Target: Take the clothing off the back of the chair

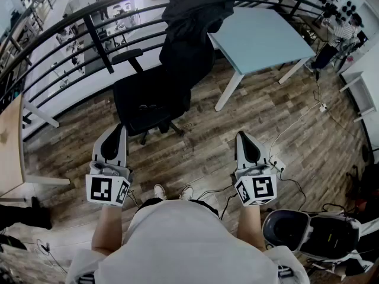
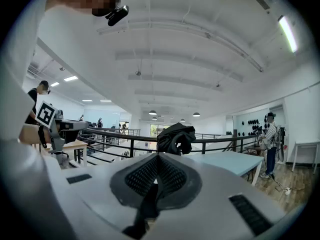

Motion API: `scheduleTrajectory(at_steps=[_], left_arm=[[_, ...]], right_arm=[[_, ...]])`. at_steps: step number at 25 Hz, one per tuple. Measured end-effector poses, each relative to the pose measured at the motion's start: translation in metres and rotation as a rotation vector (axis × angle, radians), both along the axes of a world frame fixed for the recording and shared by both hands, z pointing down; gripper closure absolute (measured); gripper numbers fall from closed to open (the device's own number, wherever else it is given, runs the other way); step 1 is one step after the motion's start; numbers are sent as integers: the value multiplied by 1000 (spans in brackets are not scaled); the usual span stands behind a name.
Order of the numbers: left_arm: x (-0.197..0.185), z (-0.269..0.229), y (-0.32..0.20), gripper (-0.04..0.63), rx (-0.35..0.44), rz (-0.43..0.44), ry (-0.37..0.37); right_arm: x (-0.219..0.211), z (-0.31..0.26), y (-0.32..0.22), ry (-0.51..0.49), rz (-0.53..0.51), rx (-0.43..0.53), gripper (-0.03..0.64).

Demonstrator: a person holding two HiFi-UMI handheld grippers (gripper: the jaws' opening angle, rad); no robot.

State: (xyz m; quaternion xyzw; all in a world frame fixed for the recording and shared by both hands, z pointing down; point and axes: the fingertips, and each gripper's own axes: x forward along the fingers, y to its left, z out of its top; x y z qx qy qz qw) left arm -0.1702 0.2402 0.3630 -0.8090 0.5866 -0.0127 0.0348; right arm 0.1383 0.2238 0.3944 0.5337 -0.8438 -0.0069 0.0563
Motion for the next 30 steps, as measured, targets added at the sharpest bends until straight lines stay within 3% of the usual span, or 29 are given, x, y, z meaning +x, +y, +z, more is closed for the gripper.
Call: scheduleTrajectory(at_steps=[8, 13, 20, 24, 30], left_arm=[[7, 5, 2, 568, -6, -5, 6], [18, 2, 5, 568, 10, -18, -6], [5, 24, 4, 568, -50, -77, -28], [-1, 34, -28, 568, -59, -84, -4], [19, 45, -119, 566, -66, -12, 35]], right_arm=[[7, 1, 1, -37, -13, 2, 598], [10, 5, -1, -62, -76, -10, 597], [-5, 36, -14, -70, -137, -64, 598], [-8, 47, -39, -55, -139, -93, 597], [3, 52, -105, -15, -92, -123, 597]])
